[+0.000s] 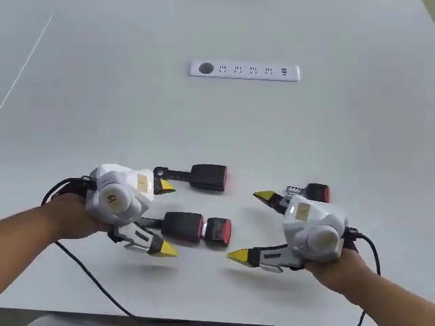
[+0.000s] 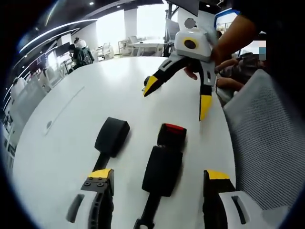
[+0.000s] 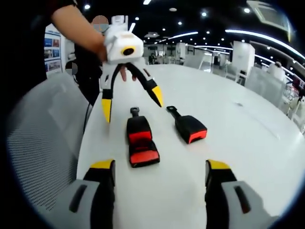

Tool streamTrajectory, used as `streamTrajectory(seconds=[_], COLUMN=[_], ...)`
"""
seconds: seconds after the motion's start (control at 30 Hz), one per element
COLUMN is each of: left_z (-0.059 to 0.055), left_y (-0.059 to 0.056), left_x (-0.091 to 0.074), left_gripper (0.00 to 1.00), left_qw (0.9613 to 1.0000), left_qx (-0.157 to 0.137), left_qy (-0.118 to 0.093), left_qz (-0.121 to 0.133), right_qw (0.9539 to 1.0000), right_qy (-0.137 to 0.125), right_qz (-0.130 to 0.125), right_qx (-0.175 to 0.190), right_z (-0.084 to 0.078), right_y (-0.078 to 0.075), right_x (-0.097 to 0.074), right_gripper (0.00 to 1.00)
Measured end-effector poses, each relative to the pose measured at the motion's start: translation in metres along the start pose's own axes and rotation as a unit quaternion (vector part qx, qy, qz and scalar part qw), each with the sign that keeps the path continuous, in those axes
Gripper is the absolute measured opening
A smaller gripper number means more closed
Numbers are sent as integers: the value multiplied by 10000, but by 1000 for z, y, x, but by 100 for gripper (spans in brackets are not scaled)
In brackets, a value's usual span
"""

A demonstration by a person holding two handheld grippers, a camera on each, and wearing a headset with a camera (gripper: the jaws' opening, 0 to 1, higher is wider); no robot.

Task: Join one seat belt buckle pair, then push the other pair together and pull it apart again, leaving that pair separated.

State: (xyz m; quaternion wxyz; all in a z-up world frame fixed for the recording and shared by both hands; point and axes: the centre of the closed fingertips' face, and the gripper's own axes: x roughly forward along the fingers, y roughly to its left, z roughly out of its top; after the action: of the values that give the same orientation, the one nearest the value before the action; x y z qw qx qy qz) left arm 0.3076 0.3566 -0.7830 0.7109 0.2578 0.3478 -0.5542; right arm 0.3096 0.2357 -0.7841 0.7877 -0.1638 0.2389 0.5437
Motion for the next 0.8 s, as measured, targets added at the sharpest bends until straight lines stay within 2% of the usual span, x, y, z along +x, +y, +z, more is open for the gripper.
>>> streamTrajectory(seconds=[0.1, 0.27, 0.43, 0.5, 0.57, 0.6, 0.7, 0.8], left_z=[8, 12, 20, 21, 23, 26, 33, 39], left_y=[2, 4, 16, 21, 25, 28, 37, 48], left_x=[-7, -13, -18, -17, -16, -16, -16, -13], left_gripper=[89, 88, 93, 93, 93, 93, 93, 93], left_qw=[9998, 9995, 9989, 9989, 9989, 9989, 9986, 9983], left_qx=[-80, -79, 26, 56, 107, 128, 139, 128], left_qy=[-45, 9, -41, -76, -66, -95, -190, -278], left_qz=[169, 295, 456, 449, 449, 446, 466, 506], right_qw=[9999, 9997, 9992, 9987, 9987, 9989, 9992, 9988], right_qy=[-81, -154, -108, -219, -124, 40, 151, 332], right_qz=[-51, -206, -359, -355, -359, -402, -329, -330], right_qx=[32, 64, 113, 301, 354, 248, 173, 159], right_z=[-3, -6, -16, -15, -18, -23, -27, -37], right_y=[-11, -29, -47, -51, -57, -61, -66, -74], right_x=[-11, -30, -45, -48, -52, -55, -59, -63], right_gripper=[79, 78, 78, 78, 78, 77, 77, 76])
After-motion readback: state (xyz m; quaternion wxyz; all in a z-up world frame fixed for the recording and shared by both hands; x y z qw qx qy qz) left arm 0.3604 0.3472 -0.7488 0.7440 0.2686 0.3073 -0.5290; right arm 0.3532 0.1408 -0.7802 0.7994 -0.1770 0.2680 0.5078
